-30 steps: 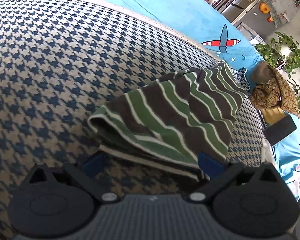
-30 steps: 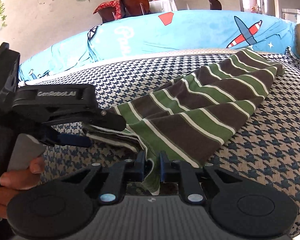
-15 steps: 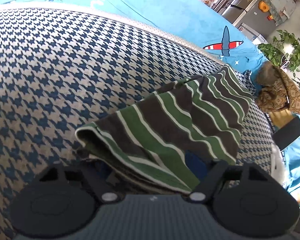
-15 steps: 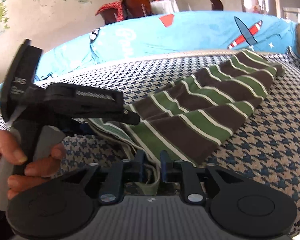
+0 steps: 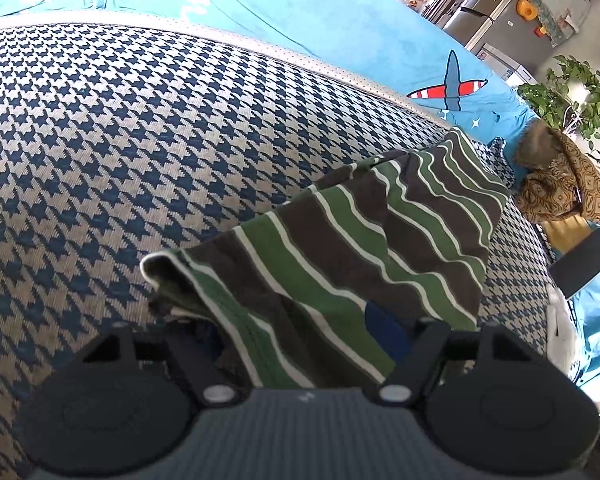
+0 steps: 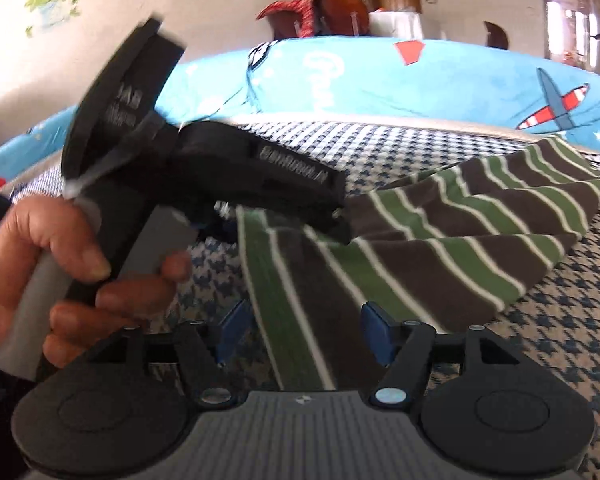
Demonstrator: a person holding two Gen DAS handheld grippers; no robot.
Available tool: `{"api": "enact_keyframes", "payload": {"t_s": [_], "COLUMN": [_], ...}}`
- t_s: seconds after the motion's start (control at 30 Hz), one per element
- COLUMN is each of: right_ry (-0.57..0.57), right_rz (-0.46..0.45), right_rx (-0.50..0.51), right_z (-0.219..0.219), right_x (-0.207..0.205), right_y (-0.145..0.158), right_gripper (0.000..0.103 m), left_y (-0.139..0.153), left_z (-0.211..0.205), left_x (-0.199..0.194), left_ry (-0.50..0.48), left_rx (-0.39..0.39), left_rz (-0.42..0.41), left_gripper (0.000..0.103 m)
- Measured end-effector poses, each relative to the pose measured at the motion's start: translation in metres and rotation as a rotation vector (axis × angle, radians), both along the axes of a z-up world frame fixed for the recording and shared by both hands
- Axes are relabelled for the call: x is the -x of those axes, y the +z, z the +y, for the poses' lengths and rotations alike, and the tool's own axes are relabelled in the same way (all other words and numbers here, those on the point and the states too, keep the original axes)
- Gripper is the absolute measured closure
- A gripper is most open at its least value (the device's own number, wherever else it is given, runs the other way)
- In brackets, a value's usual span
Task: Fold clothes
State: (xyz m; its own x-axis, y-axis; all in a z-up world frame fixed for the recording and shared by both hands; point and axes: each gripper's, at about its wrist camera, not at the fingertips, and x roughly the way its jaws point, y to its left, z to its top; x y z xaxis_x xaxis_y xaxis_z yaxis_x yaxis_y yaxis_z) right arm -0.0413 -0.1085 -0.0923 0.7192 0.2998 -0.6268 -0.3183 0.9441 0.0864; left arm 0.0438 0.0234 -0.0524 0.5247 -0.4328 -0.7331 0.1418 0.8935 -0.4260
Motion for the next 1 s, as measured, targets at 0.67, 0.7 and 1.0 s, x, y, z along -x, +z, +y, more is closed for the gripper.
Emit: {"api": "enact_keyframes", "payload": {"t_s": [0.67, 0.7, 1.0], "right_ry": [-0.151, -0.150, -0.164], "right_rz": [0.038, 0.037, 0.046], "right_rx": [-0.059, -0.062, -0.103], "right_z": [-0.006, -0.006, -0.009], "right_x": [-0.033, -0.031, -0.030], "right_y": [-0.007, -0.006, -0.007], "right_gripper": [0.088, 0.088, 0.088], "left_y": [-0.003, -0.003, -0.004], "left_z": [0.004, 0.003, 0.016], "left_x": [-0.005, -0.006, -0.010], "left_ry": [0.029, 0.028, 0.063], "left_rx": [-0.057, -0.065, 0.031], "left_rz": [-0.041, -0.045, -0.003], "left_gripper": [0.015, 0.019, 0.056]}}
